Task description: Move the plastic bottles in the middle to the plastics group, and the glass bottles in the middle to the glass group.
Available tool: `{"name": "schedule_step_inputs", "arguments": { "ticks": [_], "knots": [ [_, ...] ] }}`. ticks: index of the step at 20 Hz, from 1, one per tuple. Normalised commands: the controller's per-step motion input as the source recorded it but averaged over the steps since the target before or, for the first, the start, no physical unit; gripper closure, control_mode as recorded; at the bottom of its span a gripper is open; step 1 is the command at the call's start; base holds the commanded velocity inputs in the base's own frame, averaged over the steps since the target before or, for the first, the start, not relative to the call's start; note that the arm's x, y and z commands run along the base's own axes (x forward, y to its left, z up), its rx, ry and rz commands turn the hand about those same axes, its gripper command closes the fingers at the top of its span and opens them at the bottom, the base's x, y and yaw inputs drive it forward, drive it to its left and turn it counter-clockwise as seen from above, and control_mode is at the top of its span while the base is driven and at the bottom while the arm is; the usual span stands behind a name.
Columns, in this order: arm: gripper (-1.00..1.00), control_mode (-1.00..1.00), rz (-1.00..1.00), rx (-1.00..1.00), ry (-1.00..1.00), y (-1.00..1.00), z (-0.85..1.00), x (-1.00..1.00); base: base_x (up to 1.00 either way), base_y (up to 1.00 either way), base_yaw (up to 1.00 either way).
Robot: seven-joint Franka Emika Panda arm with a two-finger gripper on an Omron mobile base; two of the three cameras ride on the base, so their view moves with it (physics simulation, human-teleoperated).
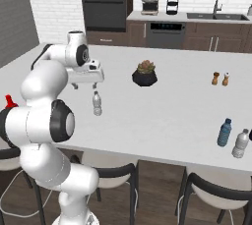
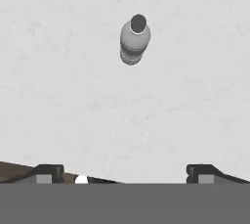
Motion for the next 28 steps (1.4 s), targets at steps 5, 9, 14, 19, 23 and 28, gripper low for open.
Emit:
{"name": "schedule_step_inputs", "arguments": {
  "ticks": [5, 9, 14, 19, 23, 28],
  "knots": [
    [-1.0, -1.0, -0.16, -0.06, -0.21, 0.1, -0.21, 0.61, 0.0, 0.0, 0.0],
    [-1.0, -1.0, -0.06, -0.04, -0.11, 0.0, -0.13, 0.26, 0.0, 0.0, 0.0],
    [-1.0, -1.0, 0.0, 0.0, -0.05, 0.0, -0.55, 0.36, 0.0, 0.0, 0.0],
    [-1.0, -1.0, 0.0, 0.0, -0.02, -0.04, -0.32, 0.4, 0.0, 0.0, 0.0],
    [-1.0, -1.0, 0.0, 0.0, 0.0, -0.12, -0.04, 0.39, 0.0, 0.0, 0.0],
    [-1.0, -1.0, 0.0, 0.06, 0.0, -0.02, 0.01, 0.13, 0.0, 0.0, 0.0]
  ]
}}
